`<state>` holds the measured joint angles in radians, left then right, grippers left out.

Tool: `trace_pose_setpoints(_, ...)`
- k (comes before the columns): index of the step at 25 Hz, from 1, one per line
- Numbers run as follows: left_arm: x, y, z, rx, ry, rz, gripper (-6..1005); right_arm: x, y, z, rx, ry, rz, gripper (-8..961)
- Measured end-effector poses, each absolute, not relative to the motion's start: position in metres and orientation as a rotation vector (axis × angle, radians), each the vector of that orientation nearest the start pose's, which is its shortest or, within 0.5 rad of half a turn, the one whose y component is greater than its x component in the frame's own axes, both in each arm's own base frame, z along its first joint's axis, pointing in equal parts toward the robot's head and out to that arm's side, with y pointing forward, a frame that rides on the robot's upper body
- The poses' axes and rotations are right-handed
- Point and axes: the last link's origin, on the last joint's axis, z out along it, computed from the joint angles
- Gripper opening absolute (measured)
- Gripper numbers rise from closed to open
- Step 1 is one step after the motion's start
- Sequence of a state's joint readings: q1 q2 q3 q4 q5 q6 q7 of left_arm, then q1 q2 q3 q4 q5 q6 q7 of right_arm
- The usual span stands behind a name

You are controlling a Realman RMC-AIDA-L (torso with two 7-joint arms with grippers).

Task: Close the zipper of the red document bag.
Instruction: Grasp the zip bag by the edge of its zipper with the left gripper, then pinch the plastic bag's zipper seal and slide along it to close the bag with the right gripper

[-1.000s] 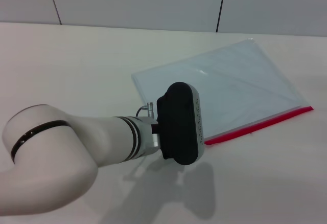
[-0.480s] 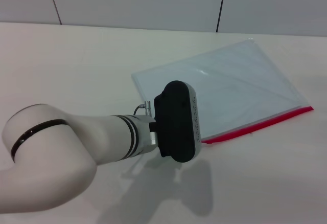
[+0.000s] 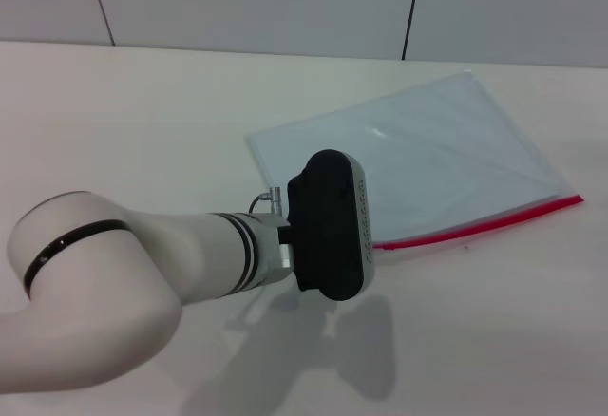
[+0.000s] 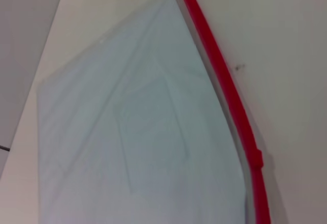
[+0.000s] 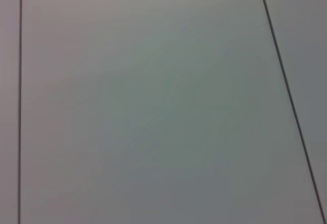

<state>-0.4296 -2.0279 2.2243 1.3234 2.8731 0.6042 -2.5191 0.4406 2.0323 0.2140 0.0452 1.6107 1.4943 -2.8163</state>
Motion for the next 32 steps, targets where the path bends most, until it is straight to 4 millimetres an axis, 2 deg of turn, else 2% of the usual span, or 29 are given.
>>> trace_pose_setpoints(7,-0.162,0.323,-0.120,-2.504,0.292,0.361,105,0.337,0.315,0.052,-1.380,0.431,0.925,876)
trace_pose_setpoints(16,-0.161,0.326,-0.110,-2.395,0.330,0.158,54,0.331,0.316,0.047,-1.477,0.376,0.907,876)
trace_pose_setpoints(21,-0.168,0.326,-0.104,-2.295,0.368,0.044,54,0.314,0.326,0.034,-1.718,0.222,0.855,876)
trace_pose_setpoints(22,-0.168,0.326,-0.102,-2.270,0.373,0.011,54,0.305,0.329,0.024,-1.834,0.114,0.811,876)
trace_pose_setpoints(23,-0.170,0.326,-0.102,-2.253,0.376,-0.009,54,0.305,0.329,0.024,-1.834,0.114,0.811,876)
trace_pose_setpoints(27,-0.174,0.327,-0.100,-2.205,0.394,-0.068,53,0.289,0.333,0.006,-1.986,-0.109,0.723,876)
trace_pose_setpoints(32,-0.177,0.329,-0.100,-2.189,0.389,-0.091,53,0.272,0.339,-0.008,-2.136,-0.253,0.704,876)
